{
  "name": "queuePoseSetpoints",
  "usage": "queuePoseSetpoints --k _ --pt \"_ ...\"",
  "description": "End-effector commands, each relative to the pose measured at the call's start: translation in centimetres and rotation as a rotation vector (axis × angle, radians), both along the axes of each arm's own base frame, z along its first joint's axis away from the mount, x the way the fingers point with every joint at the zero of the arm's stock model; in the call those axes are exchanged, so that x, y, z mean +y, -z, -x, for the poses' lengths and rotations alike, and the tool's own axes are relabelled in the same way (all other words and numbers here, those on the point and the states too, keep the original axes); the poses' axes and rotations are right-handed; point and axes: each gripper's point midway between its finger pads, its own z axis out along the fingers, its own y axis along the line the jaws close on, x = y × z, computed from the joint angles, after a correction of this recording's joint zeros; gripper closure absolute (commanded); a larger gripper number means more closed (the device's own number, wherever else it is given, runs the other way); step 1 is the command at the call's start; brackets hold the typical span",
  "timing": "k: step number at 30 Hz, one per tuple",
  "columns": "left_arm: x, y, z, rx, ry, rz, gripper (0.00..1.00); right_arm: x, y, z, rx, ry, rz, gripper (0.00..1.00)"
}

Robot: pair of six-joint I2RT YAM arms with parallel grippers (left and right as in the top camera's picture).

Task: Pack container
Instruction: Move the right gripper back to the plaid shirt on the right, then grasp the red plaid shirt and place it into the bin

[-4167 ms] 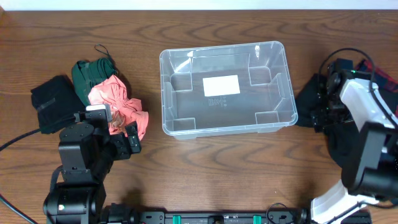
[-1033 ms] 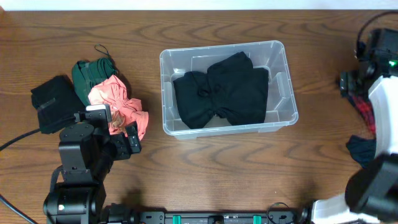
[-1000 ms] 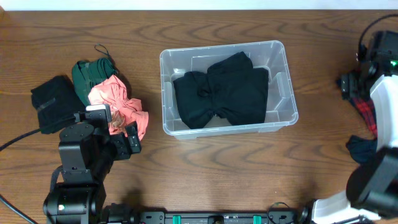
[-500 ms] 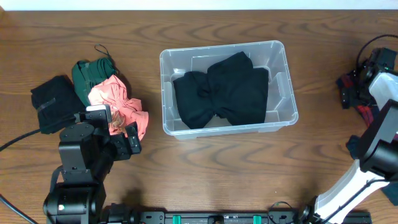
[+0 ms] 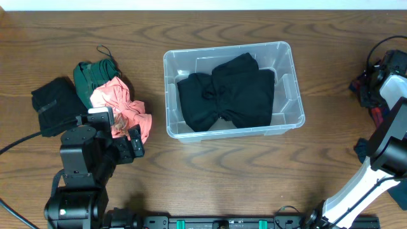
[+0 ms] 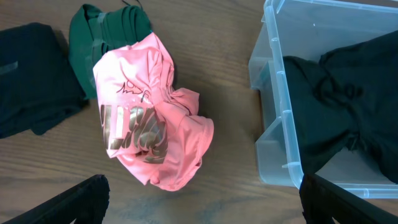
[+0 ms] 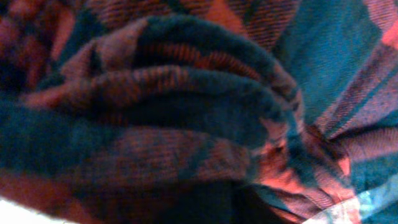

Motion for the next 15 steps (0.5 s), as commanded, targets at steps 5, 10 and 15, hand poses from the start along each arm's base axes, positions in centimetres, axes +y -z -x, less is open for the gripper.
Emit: queuePoseSetpoints --k 5,10,15 --pt "-0.1 -0.9 -0.2 -0.022 -0.002 0.013 0.02 3.2 1.6 0.4 -0.003 0.001 -0.122 0.99" --pt "-0.1 -0.9 -0.2 -0.022 -0.002 0.013 0.02 6.2 -7.3 -3.6 -0.2 -0.105 -0.068 0.99" --pt "-0.1 -0.9 -0.2 -0.021 -0.002 0.013 0.02 11.4 -18.8 -4.9 -0.427 -0.216 0.005 0.99"
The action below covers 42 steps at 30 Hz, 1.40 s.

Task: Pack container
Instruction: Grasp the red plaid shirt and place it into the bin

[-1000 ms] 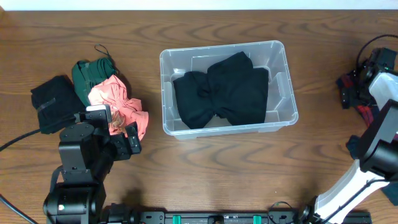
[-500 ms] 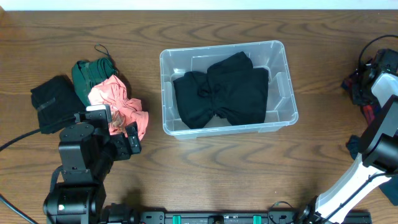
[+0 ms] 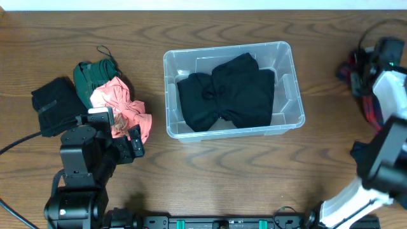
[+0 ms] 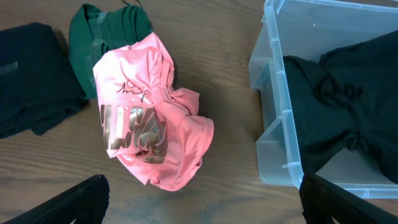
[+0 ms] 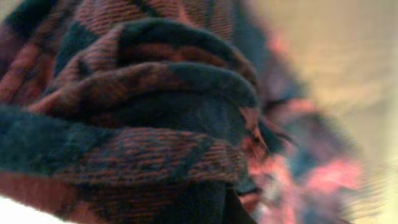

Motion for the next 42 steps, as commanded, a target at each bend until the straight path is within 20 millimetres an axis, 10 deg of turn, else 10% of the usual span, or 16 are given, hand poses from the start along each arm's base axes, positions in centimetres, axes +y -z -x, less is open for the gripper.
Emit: queuePoseSetpoints --k 1,7,13,20,27,34,36,39,42 --pt "-0.1 -0.8 -0.2 -0.021 -0.002 0.013 0.02 4.8 -10.6 -1.4 -0.248 -0.096 0.025 0.99" --pt "-0.1 -0.8 -0.1 -0.02 -0.002 0.013 0.02 15.7 -19.8 0.5 -0.443 -0.335 0.024 0.99" --pt "-0.1 -0.8 -0.1 -0.018 -0.002 0.013 0.02 27.9 -22.1 3.0 -0.498 -0.59 -0.015 0.99" --pt "-0.1 -0.7 -0.1 -0.014 -0.002 0.013 0.02 37.4 -17.8 4.7 -0.408 -0.699 -0.097 0.99" --pt "-0.1 -0.7 -0.1 -0.014 -0.002 0.013 0.02 39.6 -8.2 4.9 -0.158 -0.603 -0.133 0.99" --pt "-0.1 -0.7 -0.1 -0.014 -0.002 0.013 0.02 42.2 -2.7 5.7 -0.014 -0.647 -0.177 0.98" --pt "-0.1 -0.7 -0.1 -0.014 -0.002 0.013 0.02 42.9 -3.0 5.8 -0.031 -0.665 -0.176 0.73" --pt "-0.1 -0.7 -0.1 -0.014 -0.002 0.013 0.02 43.8 -5.7 5.8 -0.085 -0.737 -0.162 0.05" --pt "-0.1 -0.7 -0.1 -0.015 -0.002 0.013 0.02 42.9 -10.1 5.2 -0.203 -0.72 -0.135 0.01"
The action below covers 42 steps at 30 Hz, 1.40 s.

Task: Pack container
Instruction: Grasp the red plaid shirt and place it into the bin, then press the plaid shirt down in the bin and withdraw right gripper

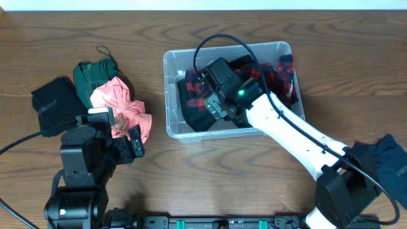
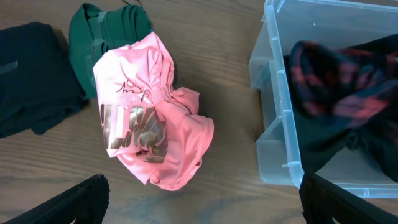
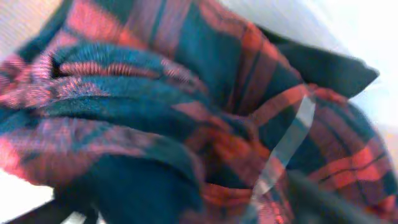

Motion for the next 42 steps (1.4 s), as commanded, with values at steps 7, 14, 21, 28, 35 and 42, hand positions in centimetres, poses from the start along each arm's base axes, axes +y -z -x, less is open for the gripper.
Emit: queuePoseSetpoints --k 7,14,21,28,35,42 --pt "-0.1 -0.8 -0.1 -0.016 -0.002 0.013 0.02 -10.9 -15.8 -1.9 -0.384 0.358 -0.114 0.01" --pt "-0.1 -0.8 -0.1 -0.016 -0.002 0.013 0.02 -15.5 -13.5 -2.2 -0.166 0.389 -0.313 0.55" --pt "-0.1 -0.7 -0.1 -0.016 -0.002 0.013 0.02 -15.3 -6.7 -2.7 0.04 0.424 -0.254 0.97" --pt "-0.1 -0.7 -0.1 -0.016 -0.002 0.013 0.02 -16.0 0.1 -3.8 0.168 0.537 -0.146 0.98" --pt "-0.1 -0.7 -0.1 -0.015 -0.002 0.013 0.02 -15.4 6.6 -3.5 0.313 0.536 -0.058 0.99" --pt "-0.1 -0.7 -0.1 -0.014 -0.002 0.013 0.02 -14.1 8.1 -3.7 0.319 0.491 -0.034 0.98"
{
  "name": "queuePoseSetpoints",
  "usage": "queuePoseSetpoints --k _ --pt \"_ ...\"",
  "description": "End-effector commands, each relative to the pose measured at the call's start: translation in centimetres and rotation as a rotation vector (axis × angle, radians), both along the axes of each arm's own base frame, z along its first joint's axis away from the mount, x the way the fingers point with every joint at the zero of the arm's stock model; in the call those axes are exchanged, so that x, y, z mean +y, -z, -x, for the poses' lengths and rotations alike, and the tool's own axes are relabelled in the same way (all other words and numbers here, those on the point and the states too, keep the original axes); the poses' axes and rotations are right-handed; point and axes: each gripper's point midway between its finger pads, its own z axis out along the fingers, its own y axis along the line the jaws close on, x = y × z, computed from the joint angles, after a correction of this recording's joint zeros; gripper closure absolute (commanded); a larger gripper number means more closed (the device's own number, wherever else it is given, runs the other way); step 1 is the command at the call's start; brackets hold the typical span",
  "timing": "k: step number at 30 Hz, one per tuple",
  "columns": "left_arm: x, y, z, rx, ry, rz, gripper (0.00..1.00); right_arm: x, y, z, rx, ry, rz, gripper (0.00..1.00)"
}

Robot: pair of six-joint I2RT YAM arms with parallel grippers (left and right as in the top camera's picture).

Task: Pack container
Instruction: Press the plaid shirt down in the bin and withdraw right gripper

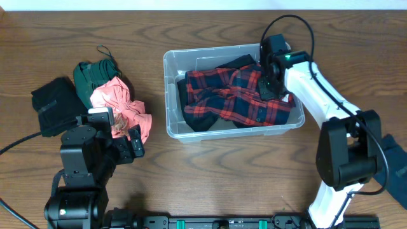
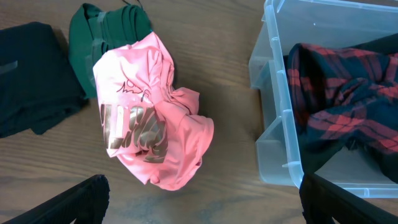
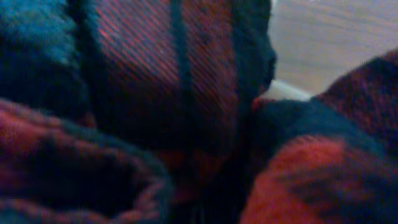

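A clear plastic container [image 1: 170,63] stands mid-table. A red plaid shirt [image 1: 235,95] lies spread across it, over a black garment [image 1: 191,119]; both also show in the left wrist view, the plaid shirt [image 2: 348,93] inside the container [image 2: 273,81]. My right gripper [image 1: 269,84] is down at the container's right end, against the plaid. Plaid cloth [image 3: 124,74] fills the right wrist view and hides the fingers. My left gripper [image 2: 202,208] hangs open over bare table, just below a pink shirt [image 2: 146,118].
Left of the container lie the pink shirt [image 1: 117,105], a green garment [image 1: 92,75] and a black garment [image 1: 54,105]. A dark blue cloth [image 1: 395,159] lies at the table's right edge. The right arm spans the container's right side.
My right gripper was over the container's left part with the plaid bunched. It is now at the right end, and the plaid lies spread over the black garment. The left arm is unmoved.
My right gripper was at the table's far right, buried in plaid cloth, while the container held only the black garment. Then it was inside the container's left part with the plaid. Now the plaid covers the container, and the gripper is at its right end.
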Motion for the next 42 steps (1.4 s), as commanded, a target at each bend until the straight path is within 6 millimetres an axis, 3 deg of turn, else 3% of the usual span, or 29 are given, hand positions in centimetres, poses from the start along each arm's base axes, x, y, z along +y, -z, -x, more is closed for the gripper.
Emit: queuePoseSetpoints --k 1,5,8,16,20,24,31,42 --pt "-0.1 -0.7 -0.1 -0.014 -0.003 0.014 0.02 1.2 0.1 0.0 -0.014 -0.036 0.0 0.98" --pt "-0.1 -0.7 -0.1 -0.013 -0.003 0.014 0.02 1.8 -0.2 -0.1 -0.029 -0.091 0.022 0.97" --pt "-0.1 -0.7 -0.1 -0.013 -0.003 0.014 0.02 1.5 -1.8 -0.7 -0.076 -0.088 0.06 0.96" --pt "-0.1 -0.7 -0.1 -0.013 -0.003 0.014 0.02 1.4 -10.6 -3.4 -0.369 -0.137 0.086 0.98" --pt "-0.1 -0.7 -0.1 -0.013 -0.003 0.014 0.02 0.2 -12.6 -4.3 -0.447 -0.101 0.129 0.98" --pt "-0.1 -0.6 -0.1 -0.011 -0.002 0.013 0.02 -1.1 -12.1 -4.1 -0.421 -0.068 0.151 0.98" --pt "-0.1 -0.6 -0.1 -0.011 -0.003 0.014 0.02 -3.5 -9.2 -3.0 -0.33 0.026 0.147 0.99" --pt "-0.1 -0.6 -0.1 -0.011 -0.003 0.014 0.02 -2.5 -1.9 -1.4 -0.136 -0.024 0.107 0.99"
